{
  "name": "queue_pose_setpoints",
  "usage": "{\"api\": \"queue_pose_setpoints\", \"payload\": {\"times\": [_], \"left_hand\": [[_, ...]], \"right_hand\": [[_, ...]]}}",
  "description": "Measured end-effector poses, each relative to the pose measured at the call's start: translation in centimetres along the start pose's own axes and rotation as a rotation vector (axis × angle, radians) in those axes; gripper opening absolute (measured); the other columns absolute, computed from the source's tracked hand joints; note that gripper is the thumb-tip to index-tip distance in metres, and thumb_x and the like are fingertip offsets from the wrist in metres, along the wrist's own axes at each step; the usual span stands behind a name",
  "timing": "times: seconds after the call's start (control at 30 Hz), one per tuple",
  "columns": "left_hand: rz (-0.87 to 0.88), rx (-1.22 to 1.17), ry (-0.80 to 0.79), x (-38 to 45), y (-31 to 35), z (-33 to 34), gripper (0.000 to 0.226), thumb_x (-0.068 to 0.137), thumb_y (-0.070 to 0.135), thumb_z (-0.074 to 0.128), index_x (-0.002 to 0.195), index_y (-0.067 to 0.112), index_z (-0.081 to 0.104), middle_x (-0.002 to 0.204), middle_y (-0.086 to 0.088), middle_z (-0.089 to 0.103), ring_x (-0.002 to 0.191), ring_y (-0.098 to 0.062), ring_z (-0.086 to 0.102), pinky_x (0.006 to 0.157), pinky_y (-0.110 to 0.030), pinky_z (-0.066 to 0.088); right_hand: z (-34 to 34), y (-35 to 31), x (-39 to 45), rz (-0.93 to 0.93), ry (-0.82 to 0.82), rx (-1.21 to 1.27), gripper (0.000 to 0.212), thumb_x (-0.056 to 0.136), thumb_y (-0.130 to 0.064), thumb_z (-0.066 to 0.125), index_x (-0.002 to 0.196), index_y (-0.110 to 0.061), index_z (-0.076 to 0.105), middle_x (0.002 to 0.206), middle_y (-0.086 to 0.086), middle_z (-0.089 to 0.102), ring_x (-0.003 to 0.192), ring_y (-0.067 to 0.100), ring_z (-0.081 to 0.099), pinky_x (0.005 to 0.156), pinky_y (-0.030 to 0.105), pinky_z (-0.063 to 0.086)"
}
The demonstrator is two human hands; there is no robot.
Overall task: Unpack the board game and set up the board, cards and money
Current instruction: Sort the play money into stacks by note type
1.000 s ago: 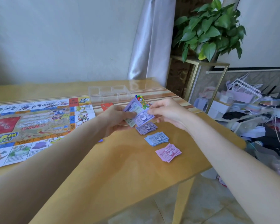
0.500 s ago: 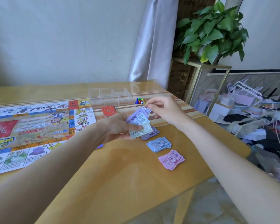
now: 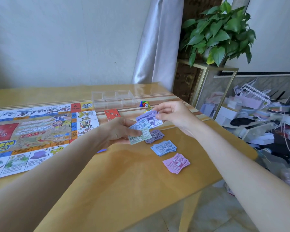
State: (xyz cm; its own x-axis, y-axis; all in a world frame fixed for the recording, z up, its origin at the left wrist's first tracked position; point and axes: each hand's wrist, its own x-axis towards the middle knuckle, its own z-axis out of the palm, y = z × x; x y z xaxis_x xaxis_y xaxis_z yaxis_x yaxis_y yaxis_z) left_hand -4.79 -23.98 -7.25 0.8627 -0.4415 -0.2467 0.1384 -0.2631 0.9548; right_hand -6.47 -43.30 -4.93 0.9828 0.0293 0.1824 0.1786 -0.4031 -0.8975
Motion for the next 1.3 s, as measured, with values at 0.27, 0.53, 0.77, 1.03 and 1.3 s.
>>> {"api": "queue_pose_setpoints", "payload": {"times": [0.27, 0.53, 0.77, 1.03, 1.3], "left_hand": [[0.030, -0.119, -0.050, -0.3, 0.2, 0.2, 0.017, 0.088, 0.007, 0.059, 0.100, 0.016, 0.068, 0.076, -0.003, 0.073, 0.060, -0.005, 0.067, 0.052, -0.014, 0.051], [0.007, -0.103, -0.066, -0.4, 0.2, 0.2, 0.017, 0.087, 0.008, 0.061, 0.100, 0.016, 0.069, 0.080, -0.003, 0.074, 0.061, -0.004, 0.068, 0.053, -0.014, 0.052], [-0.007, -0.177, -0.056, -0.4, -0.4, -0.2, 0.015, 0.087, 0.009, 0.061, 0.095, 0.017, 0.069, 0.081, -0.004, 0.074, 0.060, -0.002, 0.066, 0.053, -0.013, 0.052], [-0.070, -0.324, -0.058, 0.0, 0.0, 0.4, 0.012, 0.087, 0.006, 0.059, 0.094, 0.011, 0.067, 0.078, -0.005, 0.074, 0.055, -0.004, 0.066, 0.051, -0.014, 0.054], [-0.082, -0.348, 0.153, 0.2, -0.9, -1.0, 0.009, 0.087, 0.001, 0.059, 0.096, 0.003, 0.062, 0.073, -0.008, 0.072, 0.053, -0.012, 0.068, 0.048, -0.019, 0.055]], "right_hand": [[0.5, 0.4, 0.0, 0.025, -0.020, 0.002, 0.022, 0.079, 0.005, 0.067, 0.095, -0.009, 0.065, 0.092, 0.008, 0.065, 0.081, 0.010, 0.059, 0.069, 0.017, 0.049], [0.5, 0.8, 0.2, 0.070, 0.039, -0.006, 0.013, 0.084, -0.006, 0.067, 0.095, 0.000, 0.067, 0.082, 0.012, 0.067, 0.070, 0.014, 0.057, 0.059, 0.016, 0.047], [0.4, 0.9, -0.1, 0.086, -0.007, 0.056, 0.013, 0.089, 0.000, 0.058, 0.098, -0.004, 0.065, 0.095, 0.015, 0.069, 0.092, 0.025, 0.063, 0.089, 0.039, 0.050], [0.7, 0.5, -0.4, 0.003, 0.056, 0.112, 0.014, 0.083, -0.002, 0.066, 0.095, -0.010, 0.065, 0.090, 0.004, 0.069, 0.078, 0.007, 0.064, 0.071, 0.015, 0.051], [-0.8, 2.0, -0.6, 0.359, 0.066, 0.216, 0.037, 0.084, 0.007, 0.060, 0.120, -0.003, 0.056, 0.091, 0.011, 0.064, 0.072, 0.014, 0.059, 0.055, 0.020, 0.050]]}}
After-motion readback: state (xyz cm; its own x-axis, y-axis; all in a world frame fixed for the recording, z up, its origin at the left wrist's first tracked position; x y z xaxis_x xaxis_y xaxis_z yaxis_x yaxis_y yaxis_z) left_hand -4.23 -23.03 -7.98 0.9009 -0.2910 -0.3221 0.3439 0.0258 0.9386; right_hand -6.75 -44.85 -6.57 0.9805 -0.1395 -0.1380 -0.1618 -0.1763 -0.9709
